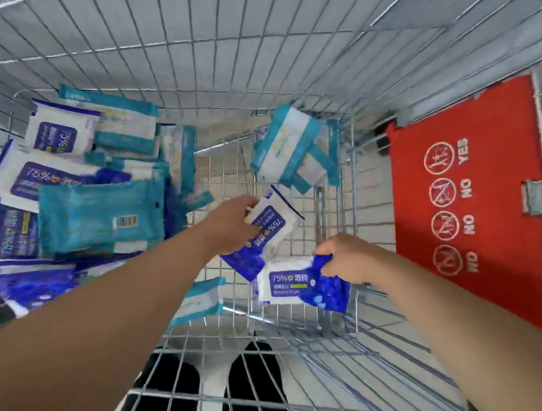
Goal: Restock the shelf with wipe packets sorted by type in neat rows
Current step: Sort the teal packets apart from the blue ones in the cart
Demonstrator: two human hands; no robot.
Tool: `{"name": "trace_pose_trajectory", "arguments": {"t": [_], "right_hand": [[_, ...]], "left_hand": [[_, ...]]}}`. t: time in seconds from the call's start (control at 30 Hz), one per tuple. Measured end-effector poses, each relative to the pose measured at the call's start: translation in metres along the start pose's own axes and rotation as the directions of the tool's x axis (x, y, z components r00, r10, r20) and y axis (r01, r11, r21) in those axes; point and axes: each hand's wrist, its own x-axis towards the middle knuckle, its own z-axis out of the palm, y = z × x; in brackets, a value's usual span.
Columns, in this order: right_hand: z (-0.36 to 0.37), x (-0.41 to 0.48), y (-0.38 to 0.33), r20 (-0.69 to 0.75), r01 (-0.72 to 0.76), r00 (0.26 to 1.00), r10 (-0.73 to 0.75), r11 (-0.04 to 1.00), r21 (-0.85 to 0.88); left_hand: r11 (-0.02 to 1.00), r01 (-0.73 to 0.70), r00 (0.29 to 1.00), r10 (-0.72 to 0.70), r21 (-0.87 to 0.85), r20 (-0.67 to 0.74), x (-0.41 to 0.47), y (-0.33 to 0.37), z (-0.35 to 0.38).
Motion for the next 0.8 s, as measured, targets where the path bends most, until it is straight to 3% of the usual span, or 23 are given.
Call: {"name": "trace_pose_trajectory", "arguments": {"t": [0.1,0.23,0.4,0.57,0.8], "right_hand": [[0.01,0.002,0.011,0.019,0.015,1.0,-0.014,0.998,-0.063],[0.018,0.002,0.02,-0.13,0.059,0.99,-0.053,0.998,0.039],[0.004,-0.004,0.007,-0.418,0.139,0.904,-0.086,0.986,0.097],[-0.009,-0.01,-0.03,-0.539,0.217,0.822,-0.186,0.976,-0.007],[0.012,-0.014,-0.12,-0.522,0.365,0.737,-0.429,0.903,-0.228]], "left_hand": [[0.996,-0.001,0.992,-0.01,0.088,0.126,0.005,-0.001,0.02],[0.978,-0.006,0.977,-0.039,0.208,0.212,0.006,-0.008,0.036],[0.912,-0.084,0.996,0.078,0.401,0.031,-0.001,0.003,0.027],[0.741,-0.088,0.986,0.158,0.666,-0.046,-0.03,0.026,-0.017],[0.419,0.008,0.962,0.243,0.908,-0.121,-0.081,-0.003,-0.101]]}}
